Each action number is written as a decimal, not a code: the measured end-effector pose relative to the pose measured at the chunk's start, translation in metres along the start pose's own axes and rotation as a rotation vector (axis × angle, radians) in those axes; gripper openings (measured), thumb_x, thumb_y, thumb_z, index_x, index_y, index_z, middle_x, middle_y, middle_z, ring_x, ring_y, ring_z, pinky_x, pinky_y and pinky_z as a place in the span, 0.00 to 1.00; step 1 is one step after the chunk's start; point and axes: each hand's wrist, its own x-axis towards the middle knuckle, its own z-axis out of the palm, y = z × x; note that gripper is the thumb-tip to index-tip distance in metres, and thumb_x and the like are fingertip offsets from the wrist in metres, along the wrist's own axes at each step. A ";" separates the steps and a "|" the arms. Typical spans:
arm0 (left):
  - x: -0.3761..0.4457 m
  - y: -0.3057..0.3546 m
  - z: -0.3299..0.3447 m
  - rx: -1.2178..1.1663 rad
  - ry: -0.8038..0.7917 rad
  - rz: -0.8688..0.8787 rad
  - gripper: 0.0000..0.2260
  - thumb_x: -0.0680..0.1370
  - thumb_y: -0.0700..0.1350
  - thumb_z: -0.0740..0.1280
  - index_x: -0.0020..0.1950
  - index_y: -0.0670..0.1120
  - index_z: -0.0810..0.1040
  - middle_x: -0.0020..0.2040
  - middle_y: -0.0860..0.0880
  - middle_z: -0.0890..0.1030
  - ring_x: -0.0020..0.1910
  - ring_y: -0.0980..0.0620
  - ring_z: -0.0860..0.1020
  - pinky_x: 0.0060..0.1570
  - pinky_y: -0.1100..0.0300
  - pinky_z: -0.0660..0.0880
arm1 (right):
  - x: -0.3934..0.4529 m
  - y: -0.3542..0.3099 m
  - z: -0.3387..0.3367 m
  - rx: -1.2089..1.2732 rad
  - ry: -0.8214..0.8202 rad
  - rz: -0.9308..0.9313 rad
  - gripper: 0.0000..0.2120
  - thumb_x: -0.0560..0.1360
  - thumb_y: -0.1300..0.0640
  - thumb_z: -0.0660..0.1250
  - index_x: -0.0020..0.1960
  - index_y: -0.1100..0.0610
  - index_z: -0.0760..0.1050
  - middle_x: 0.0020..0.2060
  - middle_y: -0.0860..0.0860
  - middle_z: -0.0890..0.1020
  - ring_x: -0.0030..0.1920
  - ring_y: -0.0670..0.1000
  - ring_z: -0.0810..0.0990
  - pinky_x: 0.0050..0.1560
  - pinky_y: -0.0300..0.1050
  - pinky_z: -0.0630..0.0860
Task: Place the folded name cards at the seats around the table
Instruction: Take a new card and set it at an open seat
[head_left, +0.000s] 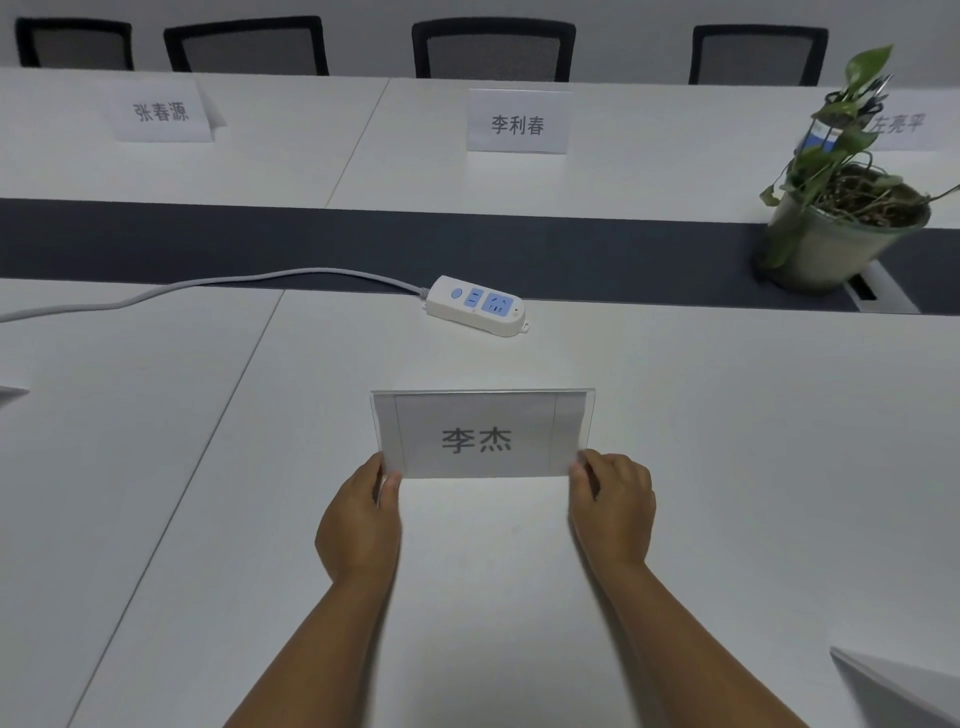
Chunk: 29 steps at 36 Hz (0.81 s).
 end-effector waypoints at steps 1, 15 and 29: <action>0.000 -0.001 0.000 0.005 -0.003 0.000 0.10 0.77 0.47 0.59 0.54 0.47 0.77 0.47 0.46 0.82 0.43 0.46 0.77 0.37 0.59 0.67 | 0.000 0.000 0.000 0.001 0.003 -0.003 0.13 0.70 0.56 0.59 0.45 0.61 0.80 0.39 0.59 0.82 0.47 0.62 0.76 0.45 0.52 0.71; 0.000 0.000 0.002 0.019 0.015 0.011 0.11 0.77 0.47 0.59 0.56 0.49 0.77 0.49 0.48 0.82 0.45 0.49 0.77 0.39 0.59 0.68 | 0.001 -0.002 -0.001 0.028 -0.028 0.049 0.08 0.73 0.64 0.63 0.49 0.64 0.78 0.45 0.60 0.82 0.52 0.62 0.74 0.50 0.54 0.70; -0.001 0.004 0.000 0.029 -0.006 -0.011 0.13 0.78 0.48 0.58 0.60 0.50 0.74 0.56 0.51 0.80 0.54 0.48 0.77 0.46 0.59 0.69 | 0.000 -0.004 -0.002 0.040 -0.003 0.044 0.13 0.72 0.57 0.59 0.50 0.63 0.77 0.44 0.59 0.82 0.52 0.61 0.75 0.51 0.52 0.70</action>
